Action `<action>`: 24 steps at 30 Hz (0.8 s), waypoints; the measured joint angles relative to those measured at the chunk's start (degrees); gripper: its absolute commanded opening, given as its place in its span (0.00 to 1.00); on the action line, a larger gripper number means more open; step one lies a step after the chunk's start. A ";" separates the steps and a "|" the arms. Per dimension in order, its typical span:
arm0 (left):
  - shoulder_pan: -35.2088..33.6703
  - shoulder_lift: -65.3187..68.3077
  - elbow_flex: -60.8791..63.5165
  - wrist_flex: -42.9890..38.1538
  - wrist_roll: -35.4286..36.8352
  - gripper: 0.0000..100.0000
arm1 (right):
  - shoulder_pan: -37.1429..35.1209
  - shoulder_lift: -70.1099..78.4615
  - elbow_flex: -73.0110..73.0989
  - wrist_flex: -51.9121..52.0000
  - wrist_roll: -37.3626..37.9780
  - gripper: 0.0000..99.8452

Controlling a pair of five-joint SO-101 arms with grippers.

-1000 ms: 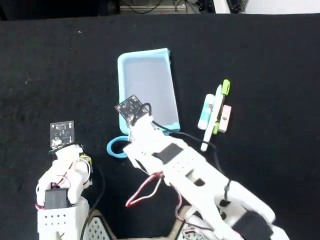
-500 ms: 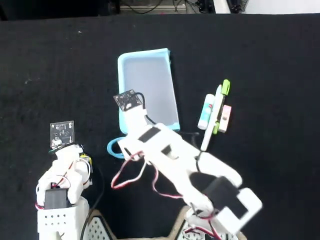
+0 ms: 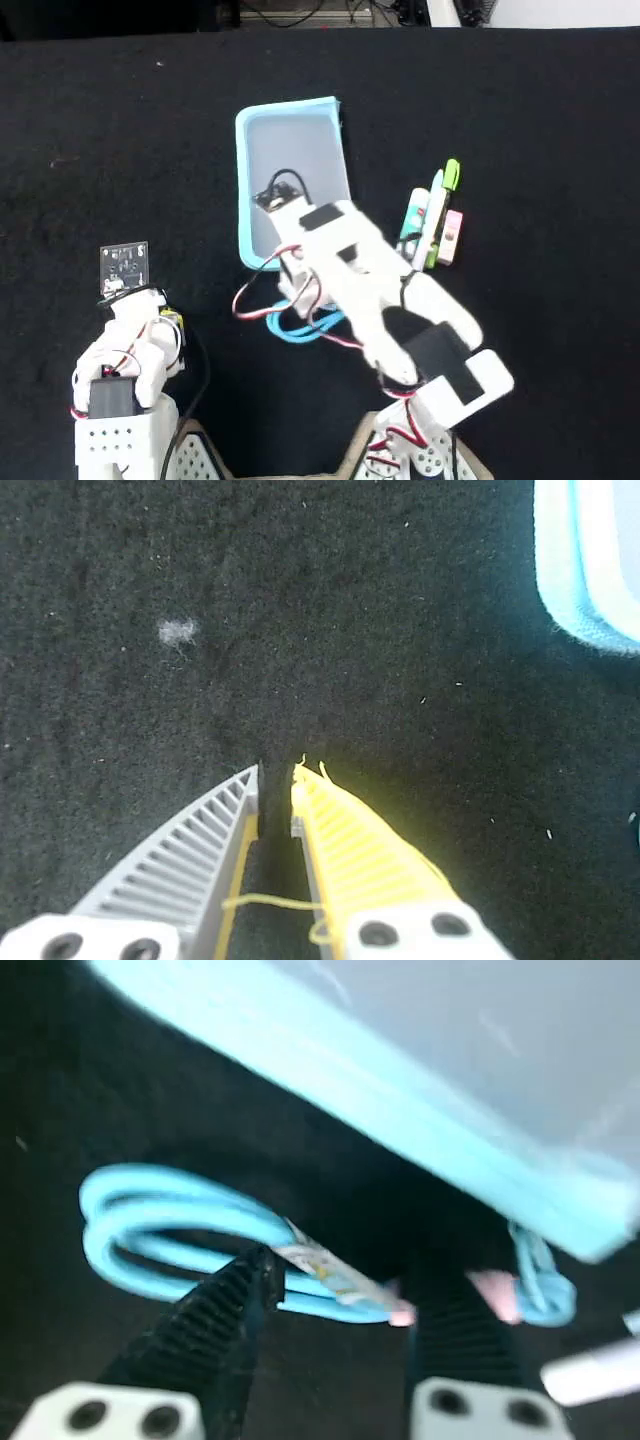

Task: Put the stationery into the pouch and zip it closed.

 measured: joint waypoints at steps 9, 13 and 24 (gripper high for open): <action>0.00 0.00 0.00 0.00 0.00 0.07 | 4.57 -18.29 1.23 6.77 3.52 0.33; 0.00 0.00 0.00 0.00 0.00 0.07 | 6.95 -23.47 7.03 5.27 0.35 0.37; 0.00 0.00 0.00 0.00 0.00 0.07 | 10.29 -21.19 16.62 -12.13 -8.44 0.27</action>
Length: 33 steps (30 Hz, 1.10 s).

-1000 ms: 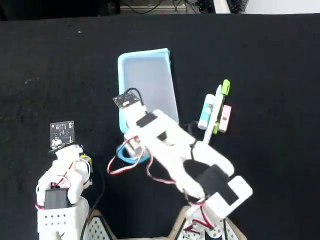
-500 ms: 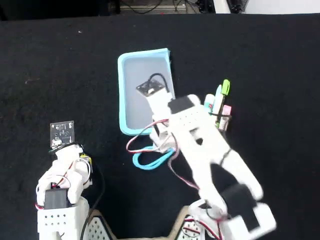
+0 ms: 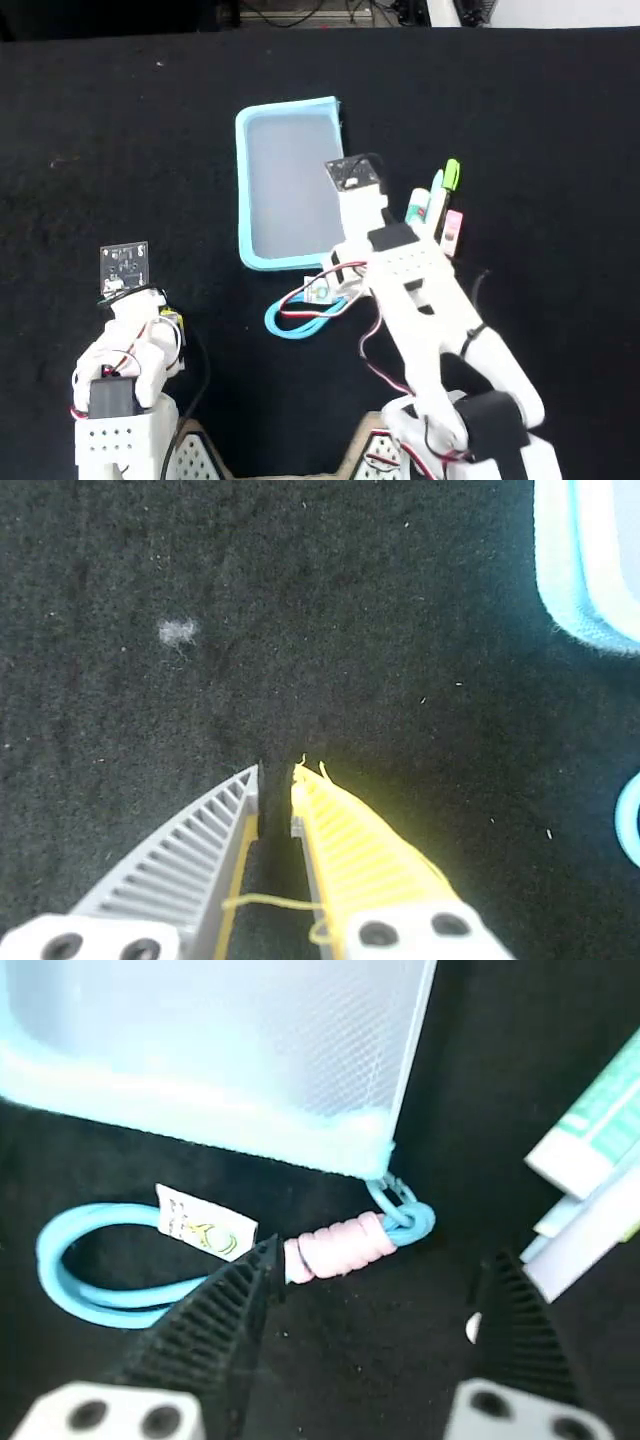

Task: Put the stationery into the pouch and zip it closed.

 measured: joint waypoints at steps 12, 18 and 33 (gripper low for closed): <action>0.00 0.00 0.00 0.00 0.00 0.07 | -0.18 13.54 -2.73 -1.23 0.00 0.08; 0.00 0.00 0.00 0.00 0.00 0.07 | -0.09 14.33 -4.31 -0.79 0.00 0.01; 0.00 0.00 0.00 0.88 0.00 0.07 | 2.64 -4.22 -4.40 16.09 32.18 0.11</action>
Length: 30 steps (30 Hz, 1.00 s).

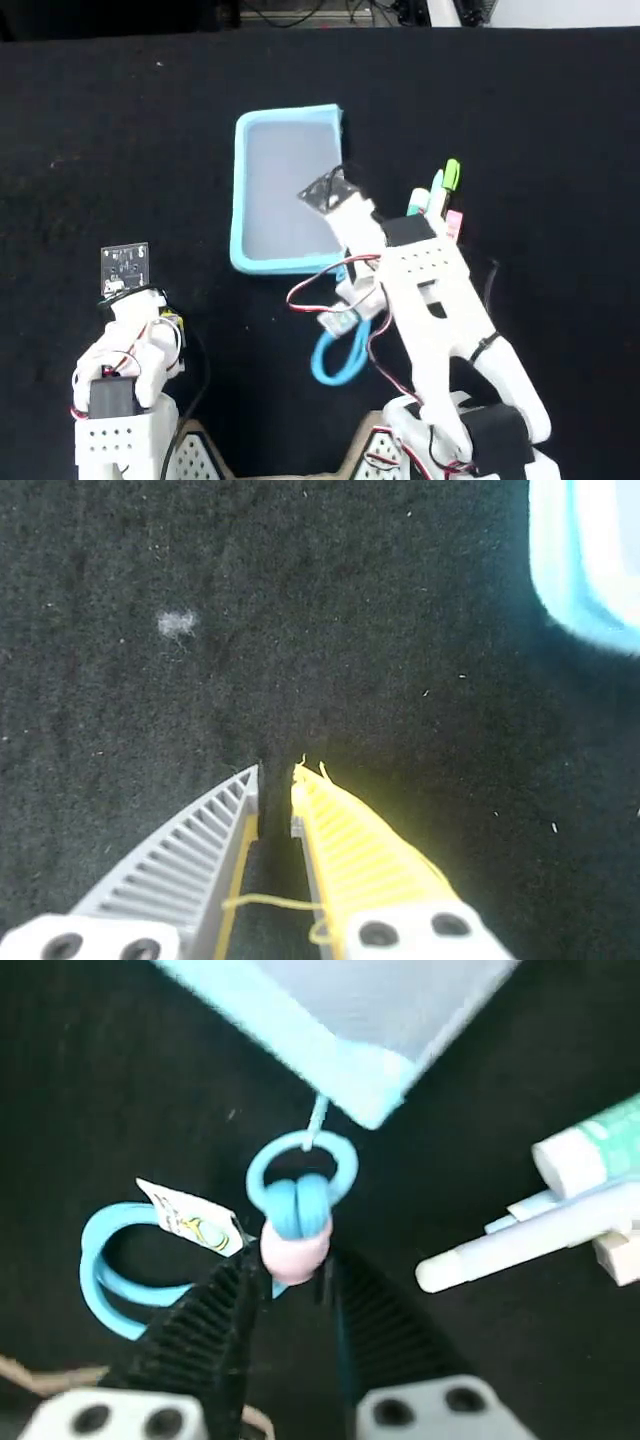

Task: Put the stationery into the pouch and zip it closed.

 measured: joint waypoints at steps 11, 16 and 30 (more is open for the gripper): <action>0.00 0.00 0.00 0.00 0.00 0.07 | 0.18 1.41 -4.04 6.68 -5.71 0.27; 0.00 0.00 0.00 0.00 0.00 0.07 | -4.04 1.41 0.44 0.97 -11.16 0.27; 0.00 0.00 0.00 0.35 0.00 0.07 | -2.81 1.49 14.33 -19.69 -3.96 0.11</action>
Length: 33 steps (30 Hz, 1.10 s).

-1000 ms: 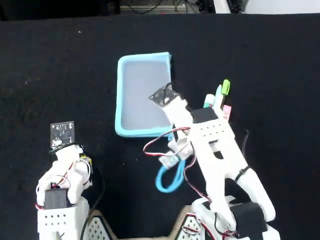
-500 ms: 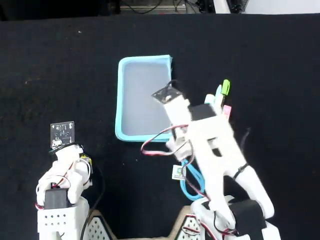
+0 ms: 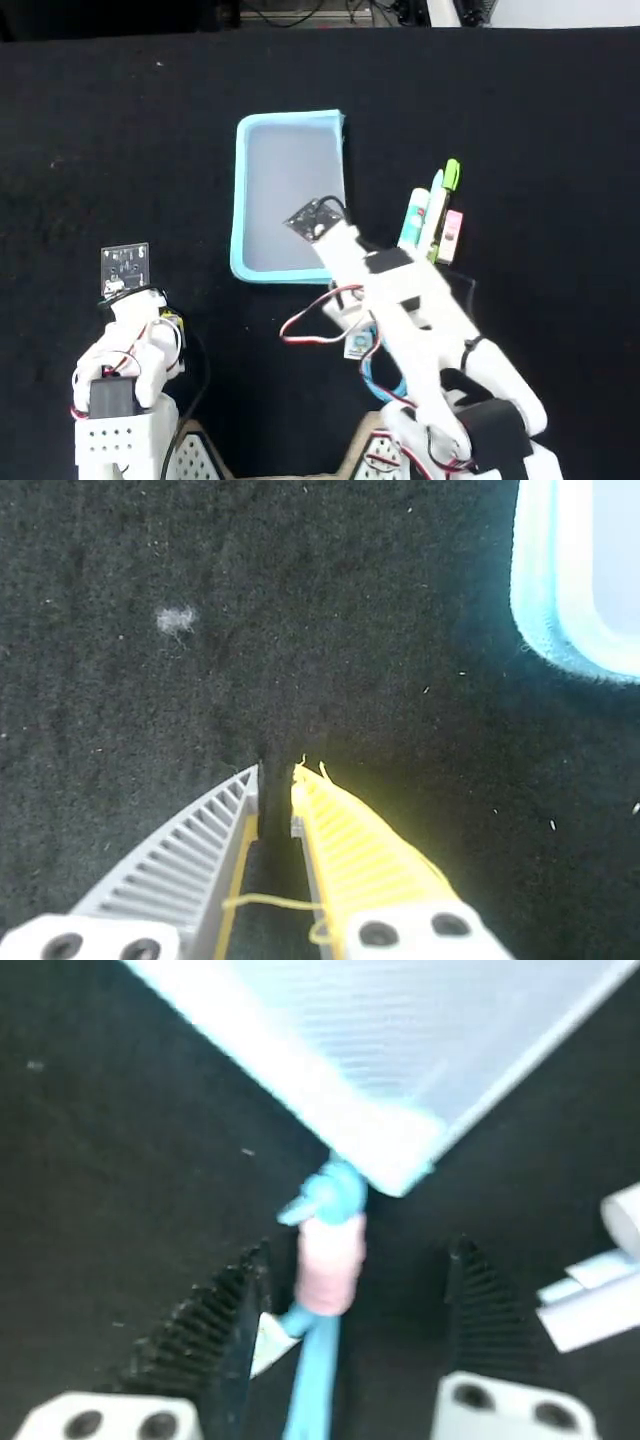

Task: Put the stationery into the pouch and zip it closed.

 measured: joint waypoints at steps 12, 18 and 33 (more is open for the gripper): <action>0.00 0.00 0.00 0.00 0.00 0.07 | 4.57 0.00 -8.70 13.54 -0.53 0.01; 0.00 0.00 0.00 0.00 0.00 0.07 | 4.66 0.00 -10.46 17.05 -1.14 0.06; 0.00 0.00 0.00 0.00 0.00 0.07 | 3.78 0.09 -6.07 12.22 -7.03 0.18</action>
